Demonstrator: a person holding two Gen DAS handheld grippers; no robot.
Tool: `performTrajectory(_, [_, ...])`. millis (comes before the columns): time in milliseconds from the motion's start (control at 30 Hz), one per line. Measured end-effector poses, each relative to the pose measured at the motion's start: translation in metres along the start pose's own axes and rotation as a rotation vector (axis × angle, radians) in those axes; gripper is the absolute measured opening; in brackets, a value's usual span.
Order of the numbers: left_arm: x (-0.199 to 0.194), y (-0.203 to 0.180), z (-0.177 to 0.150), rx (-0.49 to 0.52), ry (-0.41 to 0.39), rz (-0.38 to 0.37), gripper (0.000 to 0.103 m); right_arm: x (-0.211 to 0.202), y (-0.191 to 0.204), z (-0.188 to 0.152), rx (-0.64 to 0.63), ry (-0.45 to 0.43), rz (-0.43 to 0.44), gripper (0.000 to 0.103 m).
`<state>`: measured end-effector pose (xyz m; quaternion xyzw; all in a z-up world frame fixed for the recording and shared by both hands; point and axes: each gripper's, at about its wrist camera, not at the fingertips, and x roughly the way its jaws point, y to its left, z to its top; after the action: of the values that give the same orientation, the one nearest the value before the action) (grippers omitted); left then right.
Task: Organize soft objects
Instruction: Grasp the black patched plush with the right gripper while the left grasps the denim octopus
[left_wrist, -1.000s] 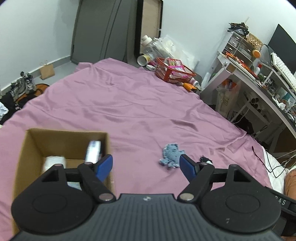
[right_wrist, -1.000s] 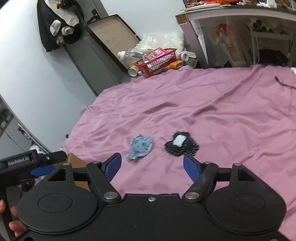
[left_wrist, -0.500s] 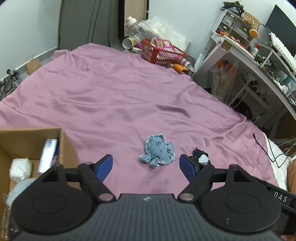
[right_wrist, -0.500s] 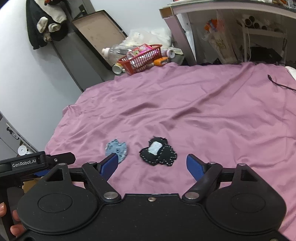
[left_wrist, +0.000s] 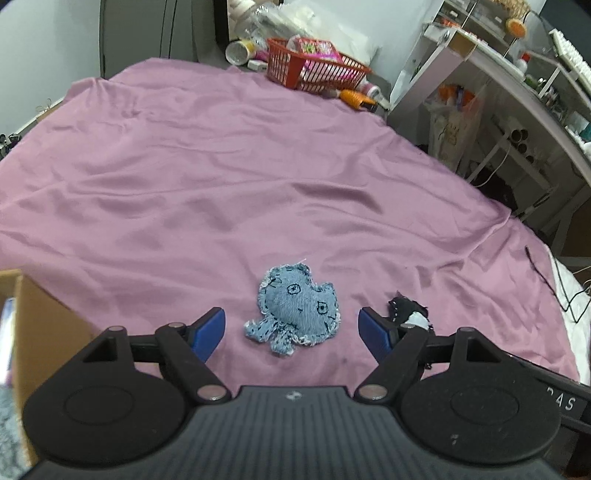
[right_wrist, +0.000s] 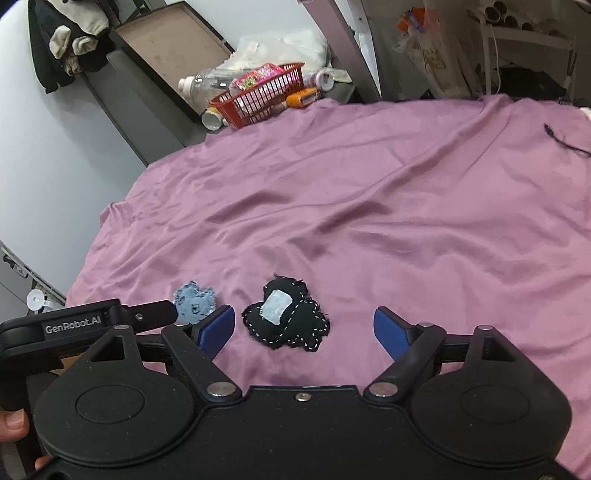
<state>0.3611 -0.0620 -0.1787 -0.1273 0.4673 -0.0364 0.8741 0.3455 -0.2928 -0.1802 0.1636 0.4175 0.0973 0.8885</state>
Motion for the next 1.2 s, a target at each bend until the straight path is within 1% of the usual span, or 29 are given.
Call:
performTrajectory(233, [0.034,-0.009,0.006,0.038,0.042,0.042,0.078,0.029,-0.003,0.000,0.017,0.050,0.007,0.082])
performTrajectory(333, [0.043,-0.010,0.005,0.046,0.055,0.058,0.078,0.035,-0.001,-0.001,0.001,0.052,0.008,0.081])
performTrajectory(400, [0.045,-0.013,0.005,0.056,0.034,0.075,0.077,0.039,-0.002,0.001,-0.005,0.063,0.021,0.075])
performTrajectory(467, [0.049,-0.015,0.005,0.071,0.035,0.067,0.075,0.041,-0.003,0.002,-0.017,0.069,0.019,0.061])
performTrajectory(500, [0.051,-0.016,0.005,0.074,0.036,0.071,0.073,0.041,-0.003,0.002,-0.026,0.072,0.020,0.058])
performTrajectory(533, [0.051,-0.015,0.005,0.070,0.033,0.077,0.068,0.041,-0.004,0.002,-0.028,0.075,0.030,0.045])
performTrajectory(567, [0.051,-0.014,0.005,0.060,0.023,0.077,0.058,0.041,-0.005,0.003,-0.023,0.082,0.048,0.035])
performTrajectory(600, [0.049,-0.013,0.006,0.052,0.017,0.072,0.055,0.040,-0.006,0.003,-0.016,0.089,0.059,0.035])
performTrajectory(667, [0.045,-0.012,0.006,0.039,0.005,0.059,0.049,0.037,-0.005,0.003,-0.016,0.085,0.060,0.027])
performTrajectory(733, [0.038,-0.011,0.005,0.031,-0.019,0.054,0.046,0.032,-0.006,0.001,-0.002,0.078,0.065,0.024])
performTrajectory(800, [0.029,-0.010,0.004,0.014,-0.052,0.070,0.046,0.026,-0.007,0.000,0.013,0.070,0.066,0.024])
performTrajectory(867, [0.019,-0.009,0.003,0.010,-0.074,0.066,0.045,0.019,-0.008,-0.003,0.022,0.055,0.071,0.024])
performTrajectory(1200, [-0.024,-0.004,-0.004,-0.005,-0.105,0.002,0.045,-0.016,0.005,-0.009,0.072,-0.007,0.094,0.024])
